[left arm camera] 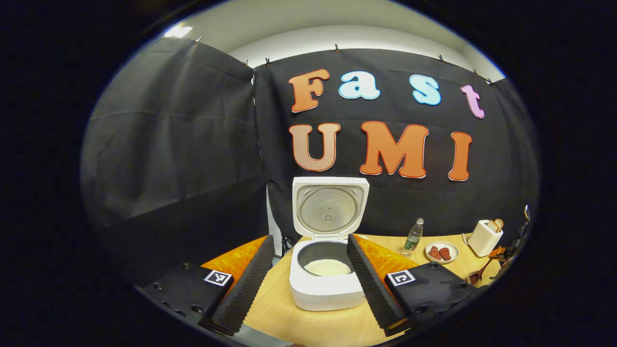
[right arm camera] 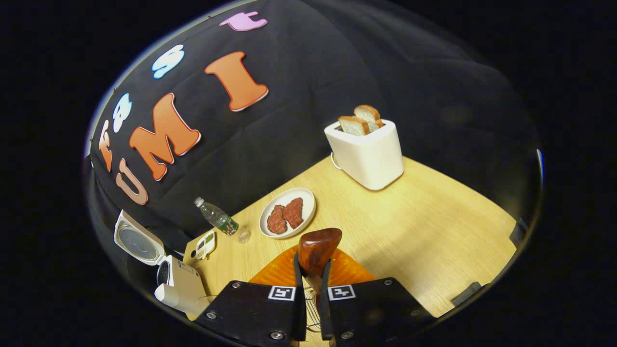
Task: Close the left gripper, press the button to open the rice cooker; take a wooden spoon from the chopstick holder with the right hand, scoop a spoonful of rice and pour it into the rice cooker, then put the wooden spoon back into the chopstick holder.
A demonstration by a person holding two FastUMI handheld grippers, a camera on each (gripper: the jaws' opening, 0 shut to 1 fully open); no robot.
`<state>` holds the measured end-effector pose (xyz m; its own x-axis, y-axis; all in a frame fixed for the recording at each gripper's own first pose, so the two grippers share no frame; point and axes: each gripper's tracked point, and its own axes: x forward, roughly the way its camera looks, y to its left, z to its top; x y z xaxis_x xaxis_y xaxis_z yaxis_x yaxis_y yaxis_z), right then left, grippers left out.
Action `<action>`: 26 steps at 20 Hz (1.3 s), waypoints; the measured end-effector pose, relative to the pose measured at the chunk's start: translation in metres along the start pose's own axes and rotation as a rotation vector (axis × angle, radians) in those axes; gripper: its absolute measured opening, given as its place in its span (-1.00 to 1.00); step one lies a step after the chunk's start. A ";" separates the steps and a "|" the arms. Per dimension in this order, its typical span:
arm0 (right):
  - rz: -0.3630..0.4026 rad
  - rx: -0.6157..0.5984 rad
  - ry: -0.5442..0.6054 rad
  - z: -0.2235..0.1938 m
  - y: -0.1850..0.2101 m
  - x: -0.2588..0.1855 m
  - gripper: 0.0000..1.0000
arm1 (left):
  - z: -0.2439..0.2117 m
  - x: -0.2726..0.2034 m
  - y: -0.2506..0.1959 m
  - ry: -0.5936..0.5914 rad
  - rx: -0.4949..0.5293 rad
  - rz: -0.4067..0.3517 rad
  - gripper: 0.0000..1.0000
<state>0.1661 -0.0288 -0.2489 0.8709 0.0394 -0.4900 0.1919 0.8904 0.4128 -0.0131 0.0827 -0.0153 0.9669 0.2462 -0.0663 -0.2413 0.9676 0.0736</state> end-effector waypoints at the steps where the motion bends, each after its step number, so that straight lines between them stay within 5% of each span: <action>1: -0.007 -0.017 -0.035 0.008 0.006 -0.010 -0.79 | 0.001 0.001 0.004 -0.002 -0.007 -0.014 1.00; 8: 0.080 -0.099 -0.214 0.028 0.104 -0.095 -0.80 | 0.005 0.019 0.042 0.015 -0.077 -0.100 1.00; 14: 0.180 -0.242 -0.231 -0.024 0.184 -0.112 -0.79 | 0.007 0.032 0.068 0.010 -0.060 -0.155 1.00; 19: 0.126 -0.443 -0.173 -0.093 0.194 -0.075 -0.79 | 0.001 0.037 0.086 0.029 -0.061 -0.158 1.00; 26: 0.023 -0.532 -0.123 -0.143 0.162 -0.046 -0.80 | 0.001 0.034 0.107 0.008 -0.024 -0.110 1.00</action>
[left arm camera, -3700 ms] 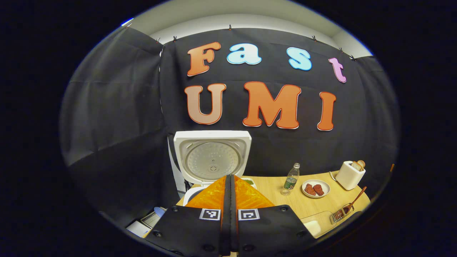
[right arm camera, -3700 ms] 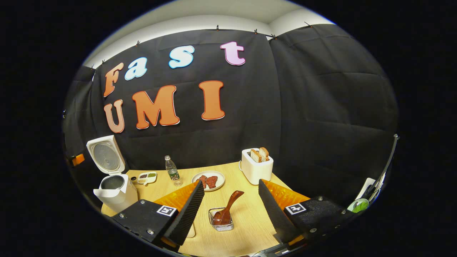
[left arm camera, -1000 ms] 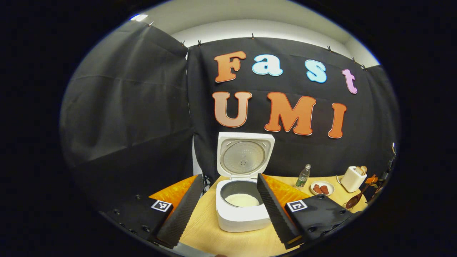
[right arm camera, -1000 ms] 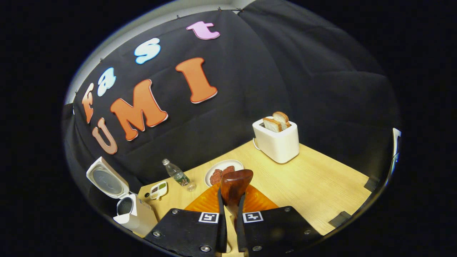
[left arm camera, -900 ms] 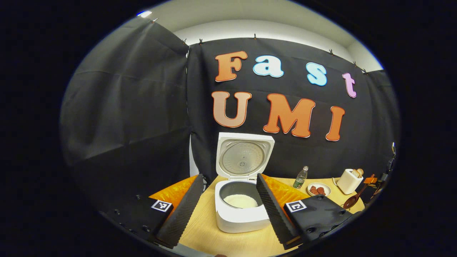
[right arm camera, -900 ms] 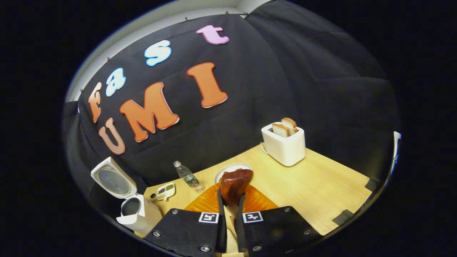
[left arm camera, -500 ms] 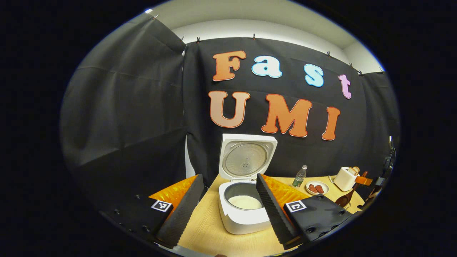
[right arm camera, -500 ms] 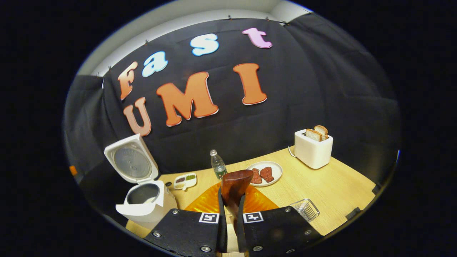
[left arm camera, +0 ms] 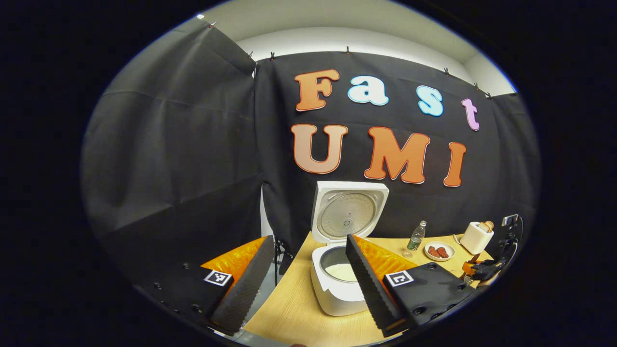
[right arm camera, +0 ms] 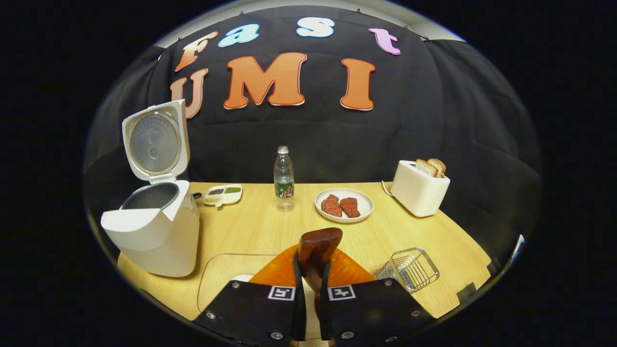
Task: Close the left gripper, press the button to open the rice cooker; take a wooden spoon from the chopstick holder with the right hand, scoop a spoonful of rice and pour it into the rice cooker, then put the wooden spoon back into the chopstick holder.
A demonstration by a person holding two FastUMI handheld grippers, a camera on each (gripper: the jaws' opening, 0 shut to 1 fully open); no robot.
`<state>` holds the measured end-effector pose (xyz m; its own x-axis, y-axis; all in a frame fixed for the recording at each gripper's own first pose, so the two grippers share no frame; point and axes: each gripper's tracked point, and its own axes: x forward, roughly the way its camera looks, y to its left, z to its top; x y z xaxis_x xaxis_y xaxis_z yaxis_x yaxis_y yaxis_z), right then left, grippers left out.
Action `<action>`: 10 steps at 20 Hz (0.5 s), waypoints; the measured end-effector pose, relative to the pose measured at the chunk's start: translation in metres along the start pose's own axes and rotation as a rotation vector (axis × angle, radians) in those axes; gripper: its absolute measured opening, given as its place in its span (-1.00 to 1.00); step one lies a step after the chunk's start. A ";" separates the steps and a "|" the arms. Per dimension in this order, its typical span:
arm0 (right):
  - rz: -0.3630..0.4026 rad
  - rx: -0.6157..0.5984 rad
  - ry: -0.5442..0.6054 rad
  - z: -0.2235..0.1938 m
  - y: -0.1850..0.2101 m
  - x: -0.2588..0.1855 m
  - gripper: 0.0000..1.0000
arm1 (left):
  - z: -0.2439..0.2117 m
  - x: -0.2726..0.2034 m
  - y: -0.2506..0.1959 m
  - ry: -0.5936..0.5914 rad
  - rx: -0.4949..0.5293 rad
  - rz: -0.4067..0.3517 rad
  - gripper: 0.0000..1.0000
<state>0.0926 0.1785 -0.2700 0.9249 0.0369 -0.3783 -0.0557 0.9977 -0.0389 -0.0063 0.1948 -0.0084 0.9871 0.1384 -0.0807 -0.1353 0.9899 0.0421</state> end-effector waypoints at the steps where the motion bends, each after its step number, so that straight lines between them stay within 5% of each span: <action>1: 0.001 0.005 -0.001 -0.004 0.002 0.000 -0.79 | -0.001 -0.001 0.004 0.005 0.007 0.006 1.00; 5: 0.031 0.150 0.034 -0.016 0.017 -0.005 -0.80 | -0.006 -0.005 0.009 0.013 -0.012 0.006 1.00; 10: 0.137 0.533 0.139 -0.028 0.040 0.003 -0.80 | -0.009 -0.007 0.016 0.016 -0.015 0.014 1.00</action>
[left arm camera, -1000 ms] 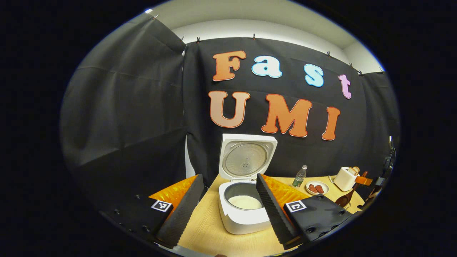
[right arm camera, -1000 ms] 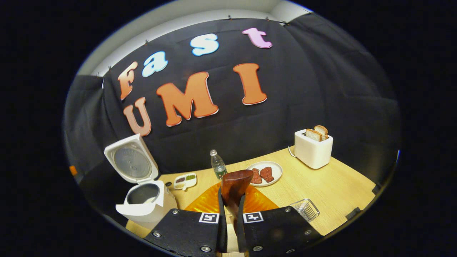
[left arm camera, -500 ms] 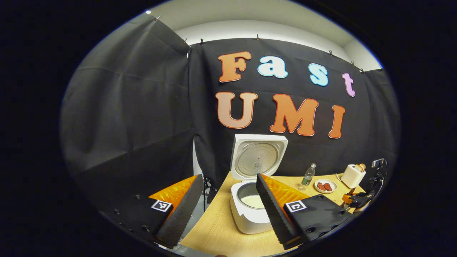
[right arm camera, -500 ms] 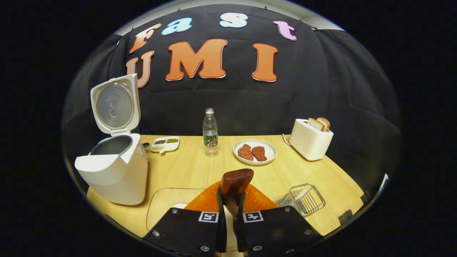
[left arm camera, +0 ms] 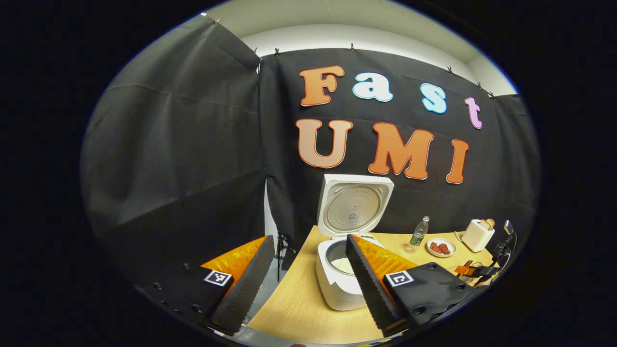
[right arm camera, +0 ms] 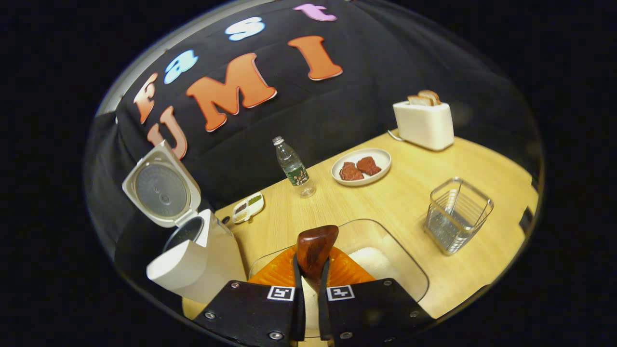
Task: Close the left gripper, press the button to open the rice cooker; take a wooden spoon from the chopstick holder with the right hand, scoop a spoonful of rice and pour it into the rice cooker, then put the wooden spoon back into the chopstick holder.
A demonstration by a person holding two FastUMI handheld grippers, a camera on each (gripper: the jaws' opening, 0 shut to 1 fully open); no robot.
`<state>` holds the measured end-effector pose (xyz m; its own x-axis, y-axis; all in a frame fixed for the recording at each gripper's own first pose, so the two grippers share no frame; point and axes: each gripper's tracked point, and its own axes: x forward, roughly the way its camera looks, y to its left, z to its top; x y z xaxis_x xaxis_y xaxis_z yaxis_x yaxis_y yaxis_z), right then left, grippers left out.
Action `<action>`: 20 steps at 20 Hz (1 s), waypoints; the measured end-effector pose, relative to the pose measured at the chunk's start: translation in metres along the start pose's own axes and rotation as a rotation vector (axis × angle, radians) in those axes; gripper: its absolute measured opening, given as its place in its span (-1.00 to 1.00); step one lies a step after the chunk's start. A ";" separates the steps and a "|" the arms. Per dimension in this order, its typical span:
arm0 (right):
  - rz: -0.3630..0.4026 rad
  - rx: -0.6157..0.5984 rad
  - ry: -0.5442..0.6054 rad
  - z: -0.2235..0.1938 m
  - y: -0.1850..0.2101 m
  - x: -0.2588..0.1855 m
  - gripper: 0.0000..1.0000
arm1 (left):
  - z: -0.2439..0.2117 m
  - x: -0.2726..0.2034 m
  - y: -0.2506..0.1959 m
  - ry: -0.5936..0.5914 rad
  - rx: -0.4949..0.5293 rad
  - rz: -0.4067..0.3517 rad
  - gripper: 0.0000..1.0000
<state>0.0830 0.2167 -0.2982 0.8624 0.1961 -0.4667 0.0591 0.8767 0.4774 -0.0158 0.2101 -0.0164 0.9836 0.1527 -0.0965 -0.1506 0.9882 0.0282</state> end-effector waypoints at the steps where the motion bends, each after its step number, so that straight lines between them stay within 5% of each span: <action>1: 0.005 0.056 0.005 -0.002 -0.001 0.003 -0.80 | 0.000 0.000 0.001 -0.003 0.006 0.003 1.00; 7: 0.025 0.319 0.074 -0.015 -0.004 0.012 -0.80 | 0.000 0.004 0.004 0.001 0.014 0.001 1.00; 20: 0.068 0.454 0.013 0.031 -0.001 -0.010 -0.80 | 0.013 -0.005 0.008 -0.037 -0.007 0.001 1.00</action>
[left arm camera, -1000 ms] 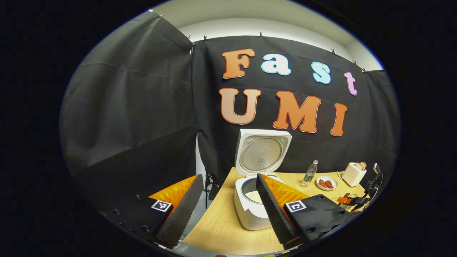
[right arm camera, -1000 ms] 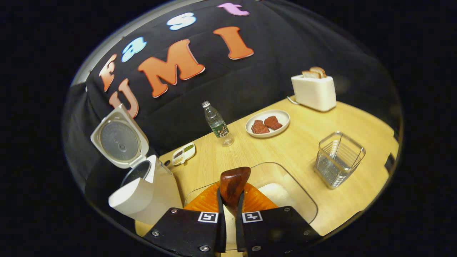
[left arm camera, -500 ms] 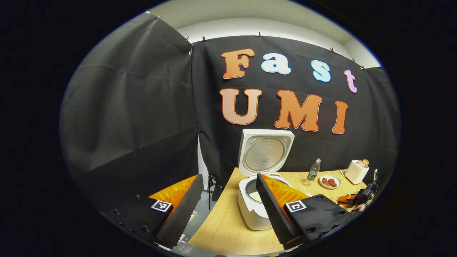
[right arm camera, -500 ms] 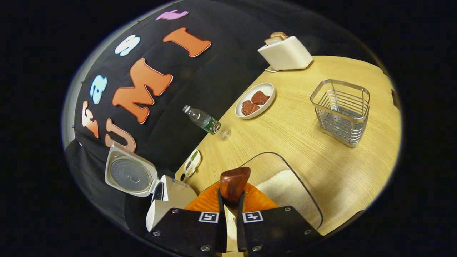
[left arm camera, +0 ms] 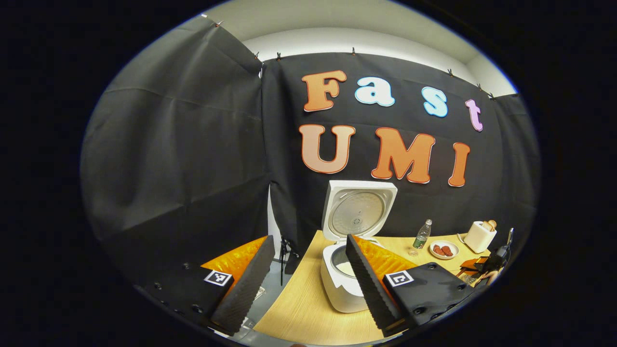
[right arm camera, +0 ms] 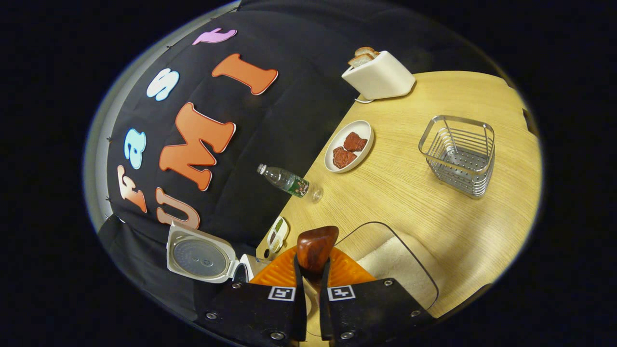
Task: Close the left gripper, press the button to open the rice cooker; take a wooden spoon from the chopstick holder with the right hand, scoop a spoonful of rice and pour it into the rice cooker, then put the wooden spoon back into the chopstick holder.
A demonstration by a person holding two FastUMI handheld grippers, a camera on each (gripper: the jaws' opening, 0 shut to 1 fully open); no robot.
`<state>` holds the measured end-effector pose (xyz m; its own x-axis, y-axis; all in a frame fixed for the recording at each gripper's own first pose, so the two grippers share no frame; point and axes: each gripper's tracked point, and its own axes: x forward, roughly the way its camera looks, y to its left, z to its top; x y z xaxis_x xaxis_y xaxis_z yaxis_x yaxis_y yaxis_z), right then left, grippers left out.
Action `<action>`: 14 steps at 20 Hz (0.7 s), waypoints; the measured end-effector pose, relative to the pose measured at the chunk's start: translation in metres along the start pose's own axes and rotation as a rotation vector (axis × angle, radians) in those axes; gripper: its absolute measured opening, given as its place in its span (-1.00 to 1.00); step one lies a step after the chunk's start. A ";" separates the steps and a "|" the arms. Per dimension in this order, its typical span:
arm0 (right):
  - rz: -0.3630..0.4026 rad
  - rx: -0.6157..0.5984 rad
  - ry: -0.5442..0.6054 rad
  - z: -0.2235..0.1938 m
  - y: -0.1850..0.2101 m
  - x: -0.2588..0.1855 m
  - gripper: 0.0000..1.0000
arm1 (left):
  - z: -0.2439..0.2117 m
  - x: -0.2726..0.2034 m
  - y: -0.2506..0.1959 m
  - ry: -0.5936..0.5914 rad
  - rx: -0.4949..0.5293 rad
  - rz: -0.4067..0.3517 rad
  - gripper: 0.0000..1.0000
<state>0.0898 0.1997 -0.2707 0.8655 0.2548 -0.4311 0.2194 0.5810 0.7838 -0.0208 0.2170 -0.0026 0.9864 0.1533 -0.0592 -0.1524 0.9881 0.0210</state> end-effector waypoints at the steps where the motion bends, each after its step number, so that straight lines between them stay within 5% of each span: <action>1: 0.001 0.012 -0.007 0.005 0.000 -0.005 -0.79 | 0.000 -0.001 0.000 -0.002 -0.005 -0.001 1.00; 8: -0.015 0.090 -0.030 0.028 0.000 -0.026 -0.80 | -0.005 -0.007 0.003 0.005 -0.034 -0.004 1.00; 14: 0.064 0.172 -0.018 0.047 0.043 -0.036 -0.80 | -0.005 -0.011 0.004 -0.004 -0.040 -0.013 1.00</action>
<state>0.0894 0.1788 -0.2003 0.8878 0.2722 -0.3711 0.2359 0.4231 0.8748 -0.0325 0.2191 -0.0069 0.9885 0.1408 -0.0556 -0.1421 0.9897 -0.0197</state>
